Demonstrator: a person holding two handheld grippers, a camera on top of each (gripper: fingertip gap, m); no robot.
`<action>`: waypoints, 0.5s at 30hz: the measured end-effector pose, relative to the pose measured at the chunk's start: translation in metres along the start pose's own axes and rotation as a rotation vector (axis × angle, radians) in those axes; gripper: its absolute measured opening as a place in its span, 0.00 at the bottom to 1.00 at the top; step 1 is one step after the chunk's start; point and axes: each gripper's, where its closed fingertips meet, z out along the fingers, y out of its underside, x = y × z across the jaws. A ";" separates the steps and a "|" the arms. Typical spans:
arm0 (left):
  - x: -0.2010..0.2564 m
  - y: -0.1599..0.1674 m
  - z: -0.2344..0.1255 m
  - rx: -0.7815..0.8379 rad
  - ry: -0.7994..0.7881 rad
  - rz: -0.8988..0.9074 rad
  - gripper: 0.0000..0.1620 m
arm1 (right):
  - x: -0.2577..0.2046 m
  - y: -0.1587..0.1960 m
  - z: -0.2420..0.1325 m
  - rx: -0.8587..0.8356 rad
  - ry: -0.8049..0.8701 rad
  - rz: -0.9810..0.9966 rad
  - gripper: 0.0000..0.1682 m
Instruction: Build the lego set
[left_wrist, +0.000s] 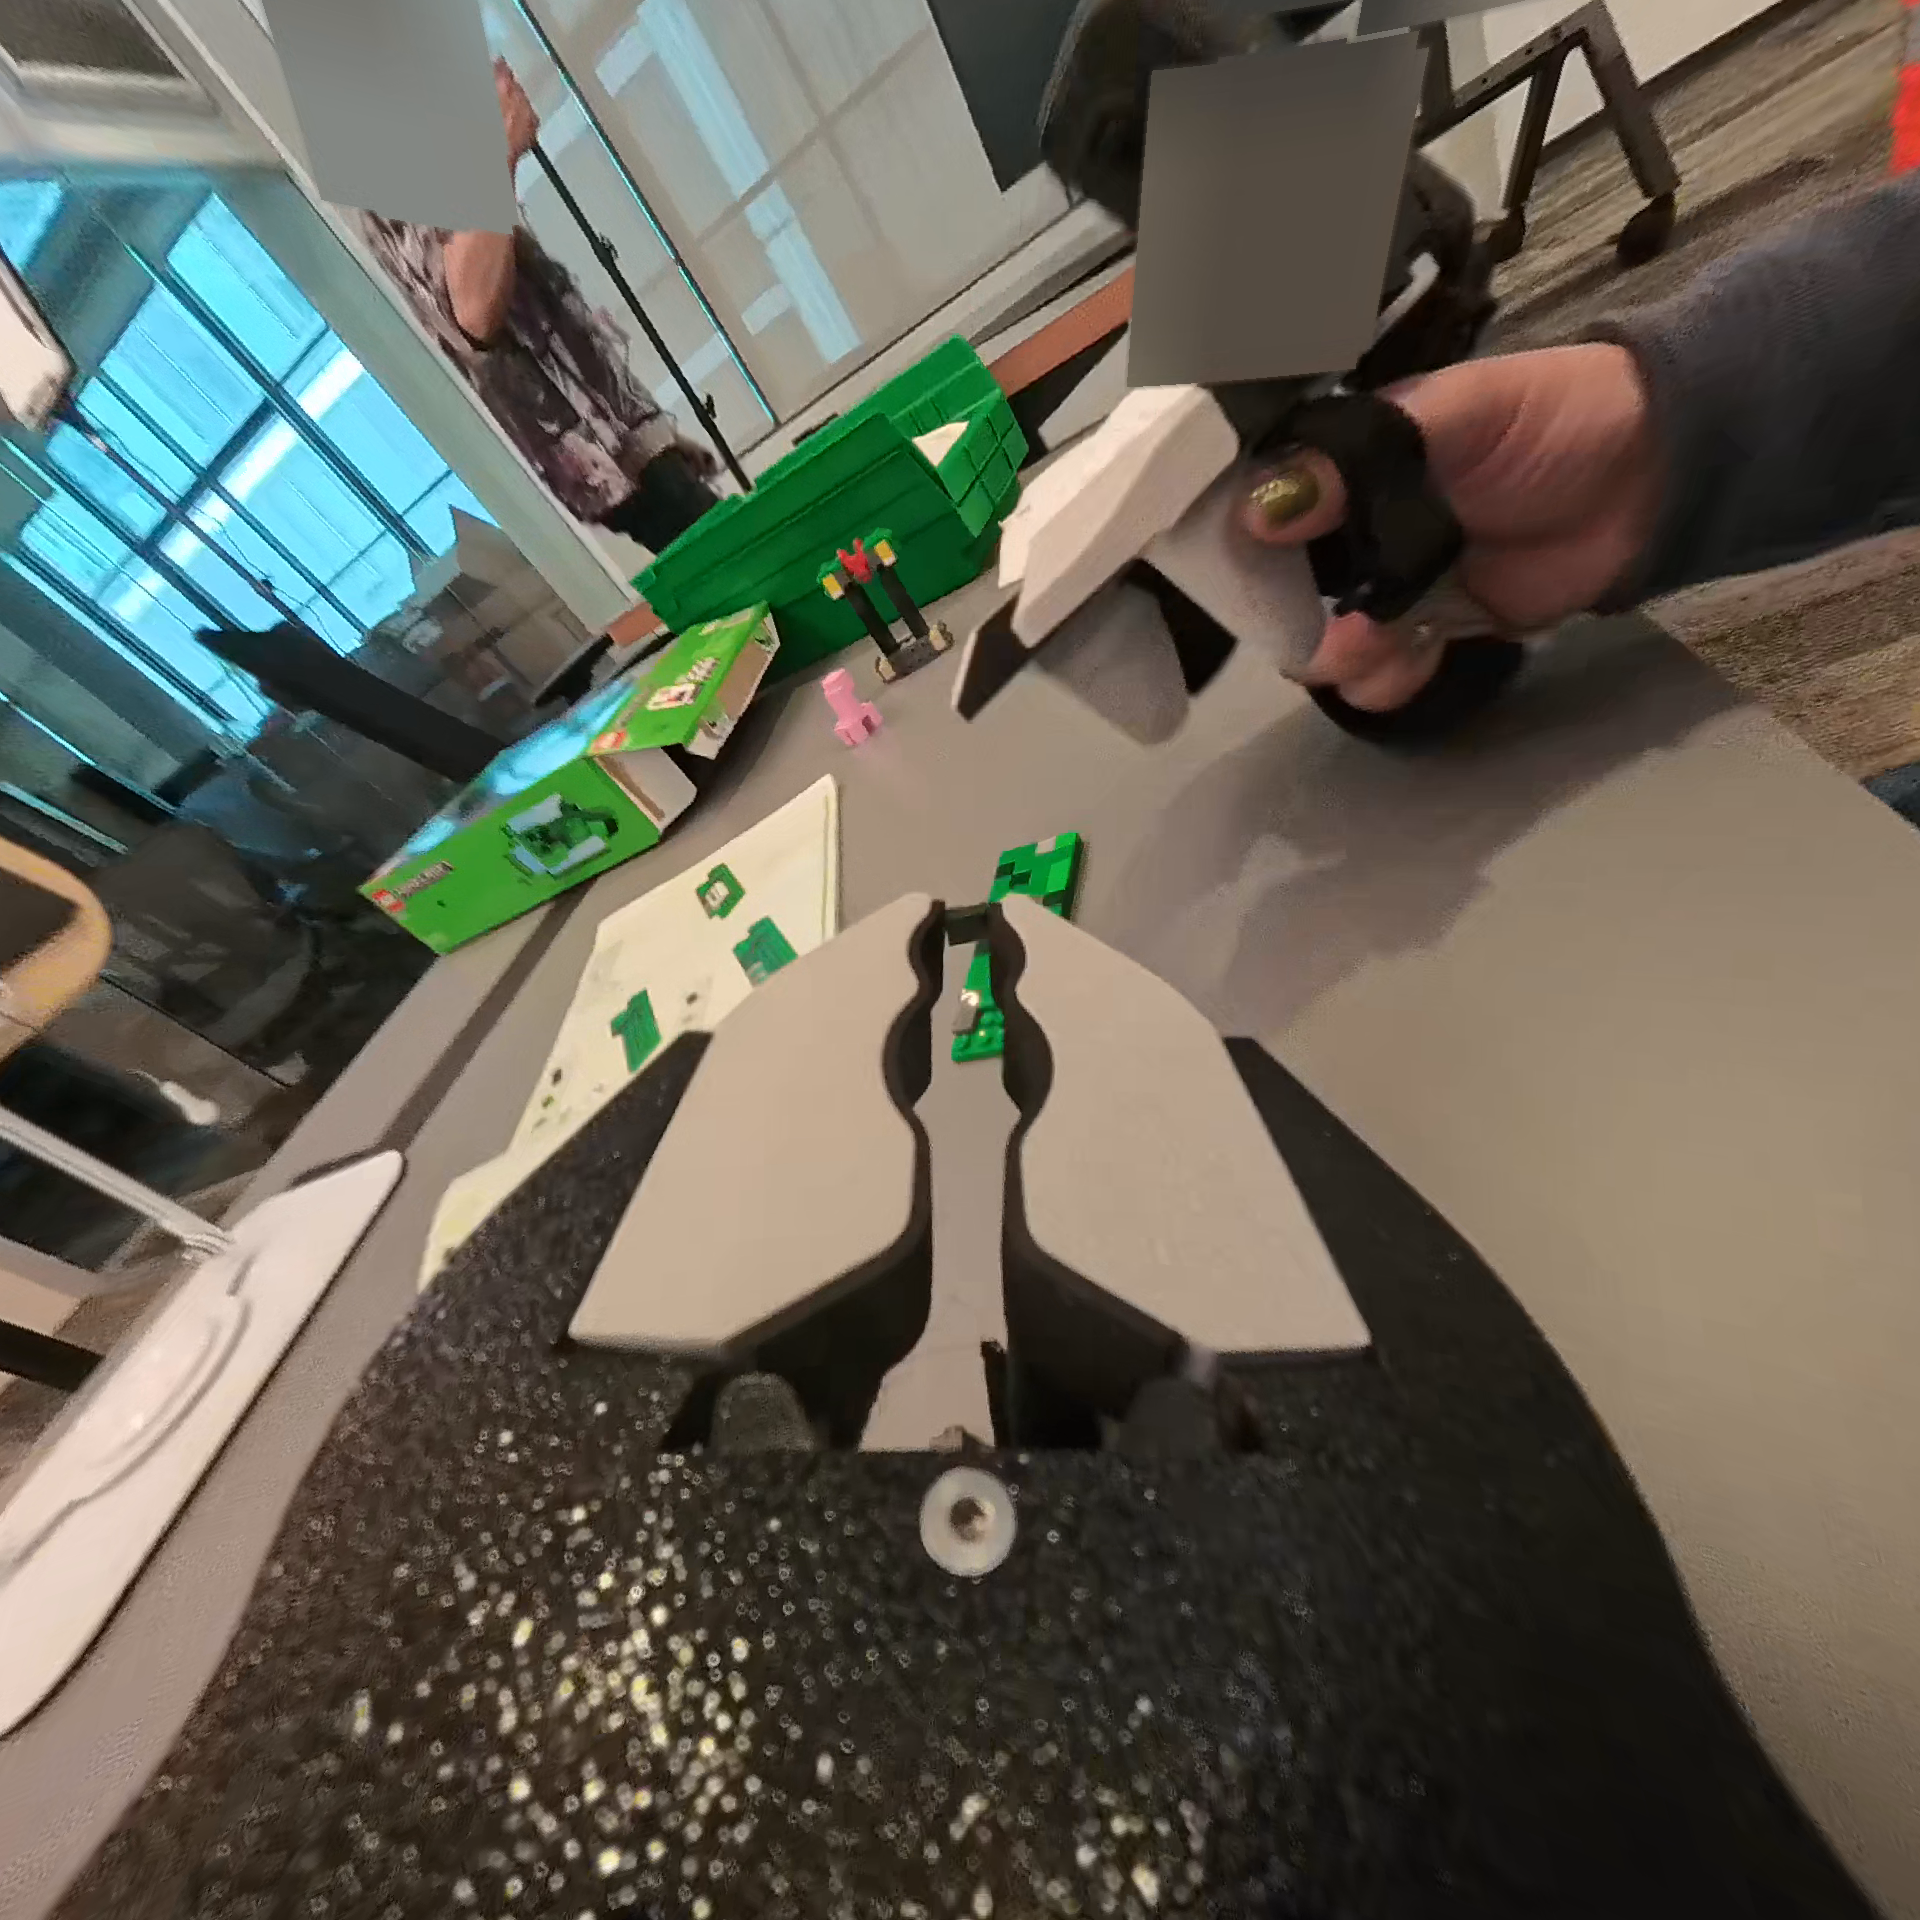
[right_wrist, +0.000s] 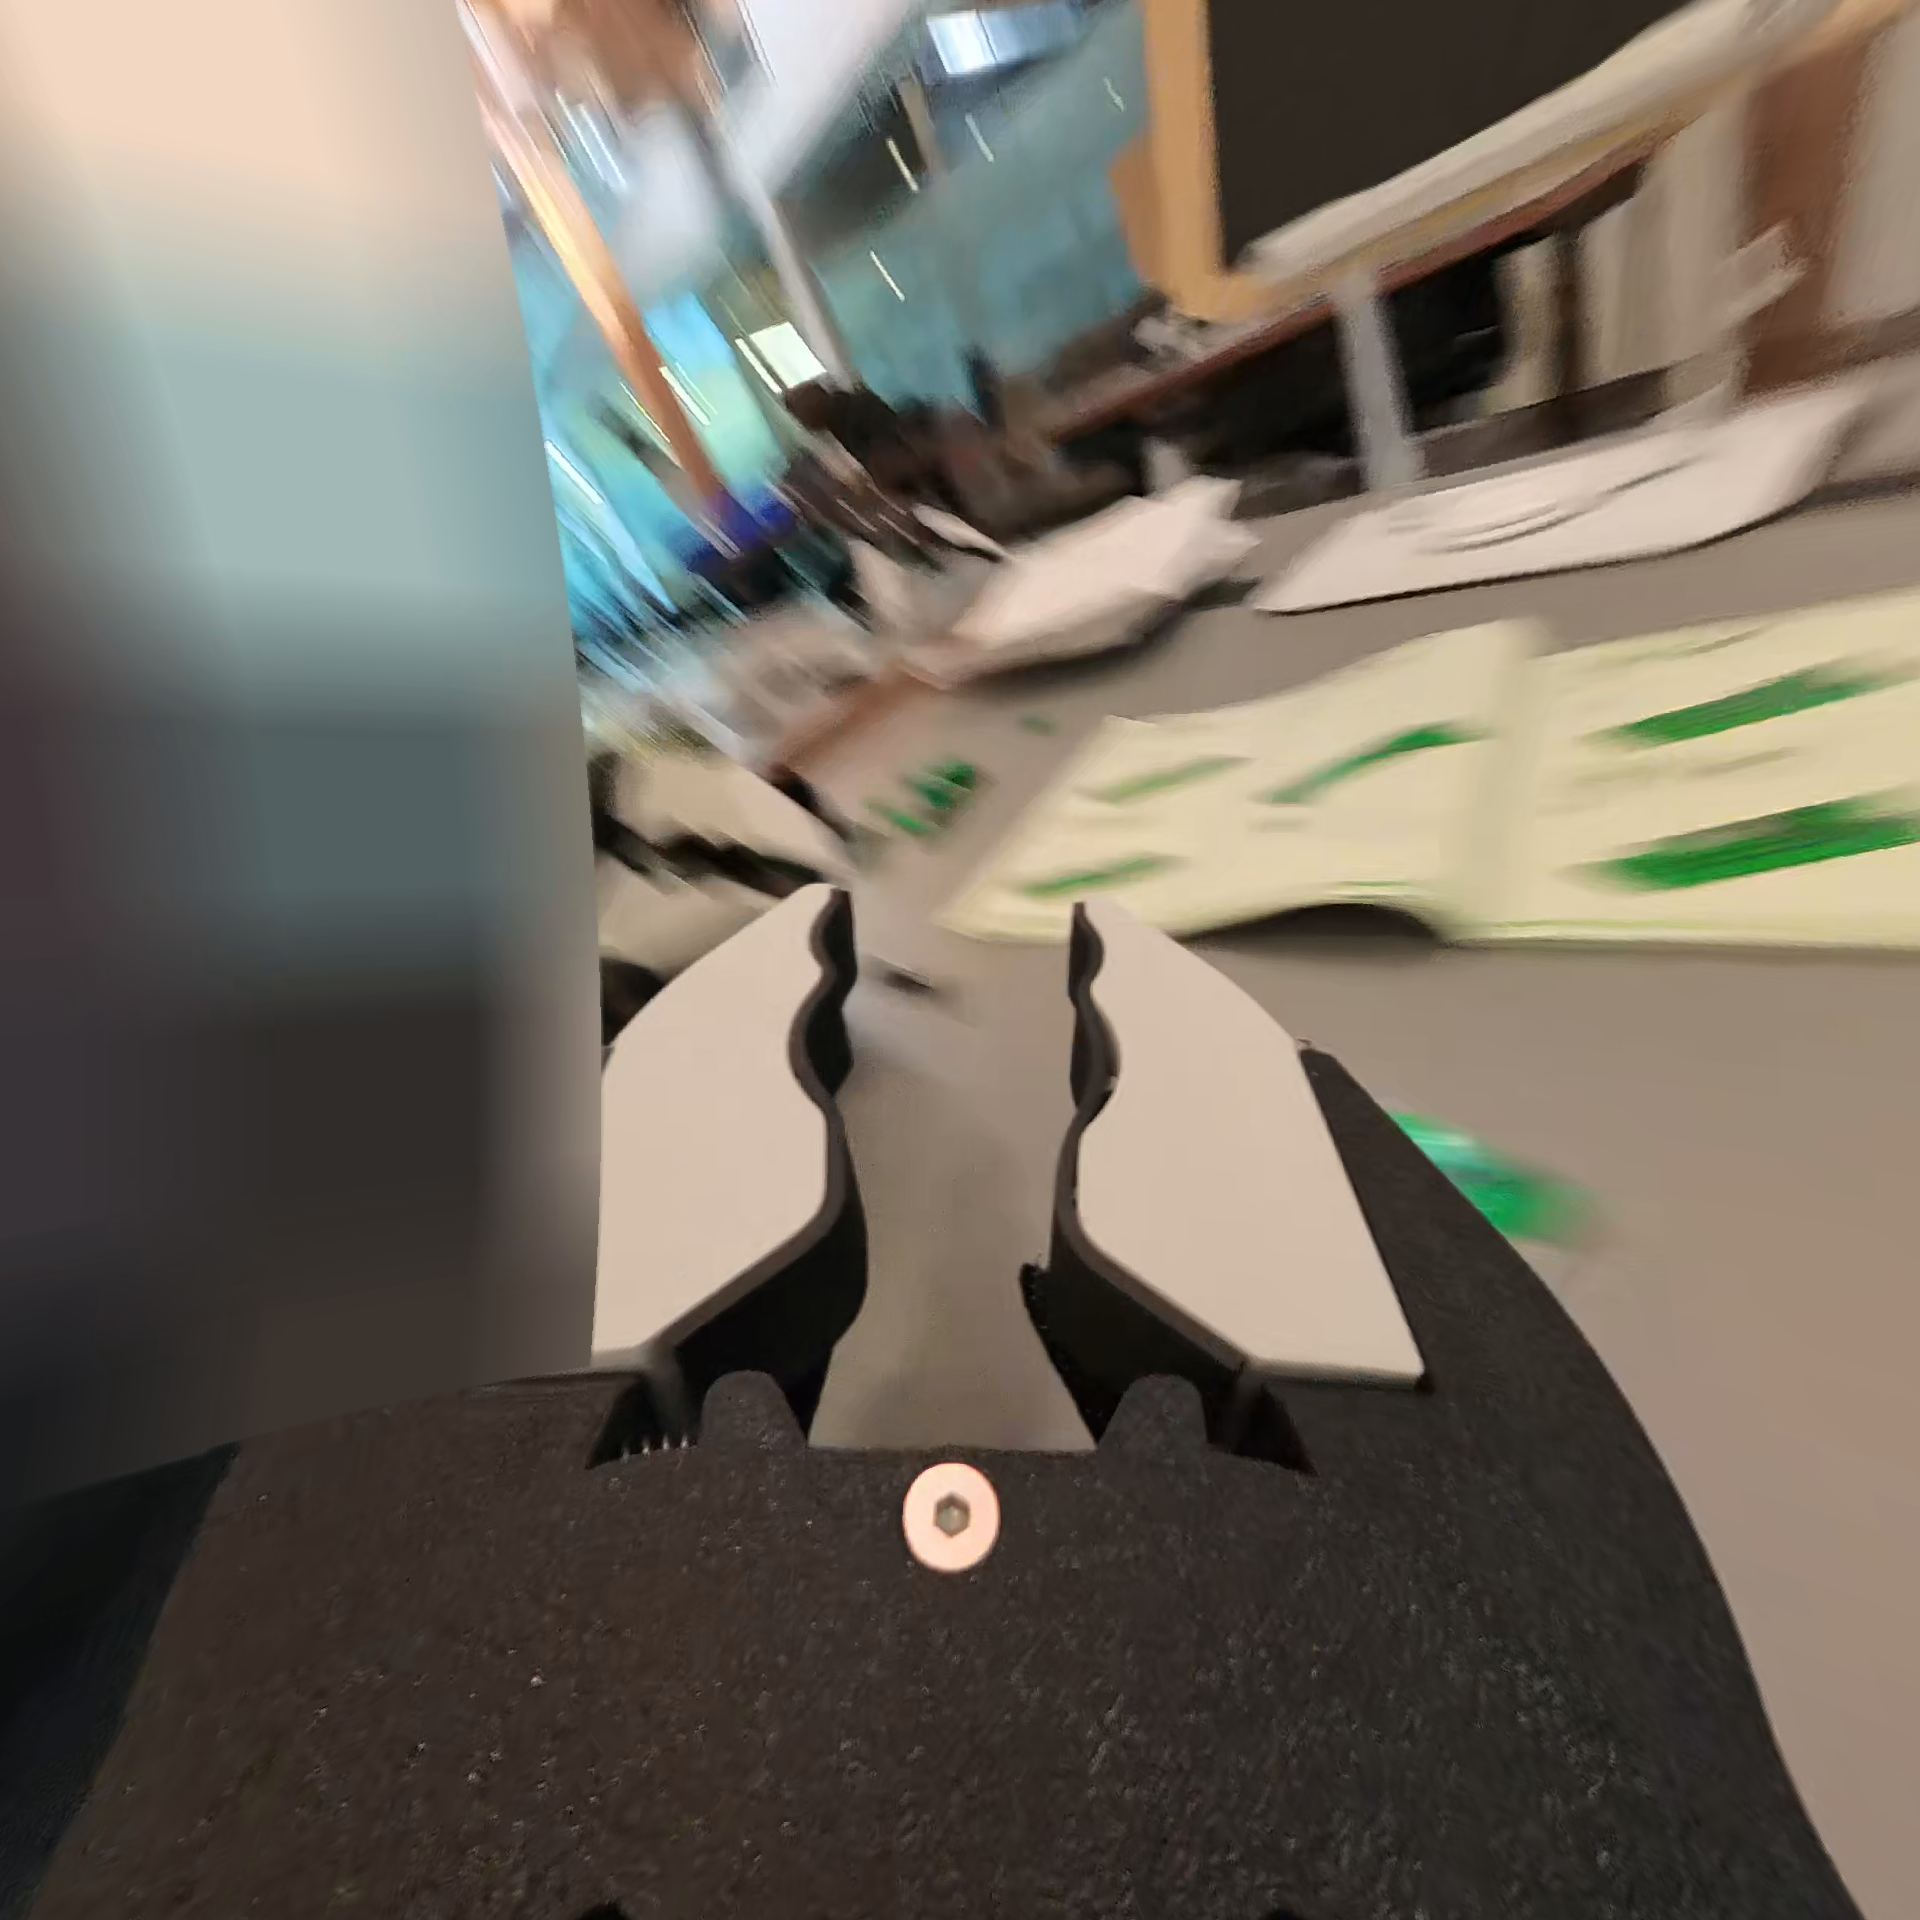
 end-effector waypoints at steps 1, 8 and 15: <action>-0.001 0.002 0.000 -0.010 0.016 -0.021 0.05 | 0.017 0.001 -0.008 -0.056 0.058 -0.111 0.26; 0.011 0.019 0.013 -0.216 0.246 -0.146 0.05 | 0.070 0.034 -0.017 -0.511 -0.105 -0.497 0.32; 0.014 0.045 0.029 -0.568 0.423 -0.176 0.05 | 0.093 0.065 -0.015 -0.825 -0.327 -0.666 0.31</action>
